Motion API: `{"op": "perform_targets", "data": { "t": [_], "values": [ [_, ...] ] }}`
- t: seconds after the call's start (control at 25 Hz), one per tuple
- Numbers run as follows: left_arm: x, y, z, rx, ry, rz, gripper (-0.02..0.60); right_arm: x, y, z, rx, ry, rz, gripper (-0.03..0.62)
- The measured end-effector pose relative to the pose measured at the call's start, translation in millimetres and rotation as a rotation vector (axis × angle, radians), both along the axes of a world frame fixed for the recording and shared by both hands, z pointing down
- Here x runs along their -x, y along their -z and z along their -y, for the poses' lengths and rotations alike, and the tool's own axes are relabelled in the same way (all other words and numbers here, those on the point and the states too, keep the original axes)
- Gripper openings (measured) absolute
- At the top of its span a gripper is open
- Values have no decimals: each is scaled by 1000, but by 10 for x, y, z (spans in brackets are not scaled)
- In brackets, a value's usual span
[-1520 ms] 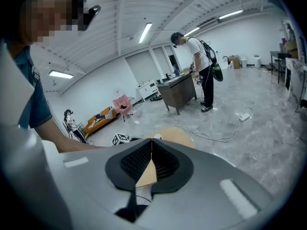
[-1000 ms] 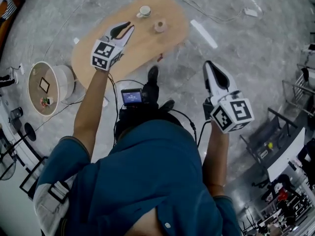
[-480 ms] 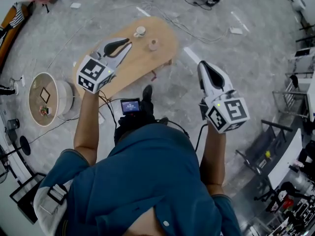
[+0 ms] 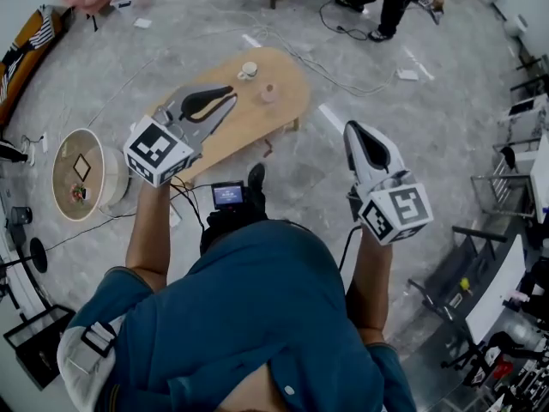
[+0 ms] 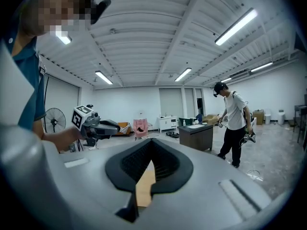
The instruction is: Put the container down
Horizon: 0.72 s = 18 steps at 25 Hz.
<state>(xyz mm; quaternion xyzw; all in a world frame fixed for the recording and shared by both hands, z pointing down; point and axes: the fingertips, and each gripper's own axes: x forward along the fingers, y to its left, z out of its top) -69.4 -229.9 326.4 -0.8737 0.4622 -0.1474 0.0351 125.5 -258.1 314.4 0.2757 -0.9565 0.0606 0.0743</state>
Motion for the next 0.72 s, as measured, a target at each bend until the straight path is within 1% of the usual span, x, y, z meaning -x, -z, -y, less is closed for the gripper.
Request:
{"op": "perform_targets", "data": {
  "t": [0.12, 0.32, 0.52, 0.72],
  "values": [
    [-44, -3, -73, -4, -11, 17, 41, -32, -10, -35, 7, -5, 0, 7],
    [-97, -16, -179, -2, -10, 17, 41, -72, -4, -109, 6, 0, 1, 7],
    [-220, -7, -184, -3, -11, 16, 41, -185, 17, -108, 9, 2, 0, 6],
    [-213, -41, -179, -5, -22, 18, 41, -160, 27, -109, 5, -3, 2, 7]
  ]
}}
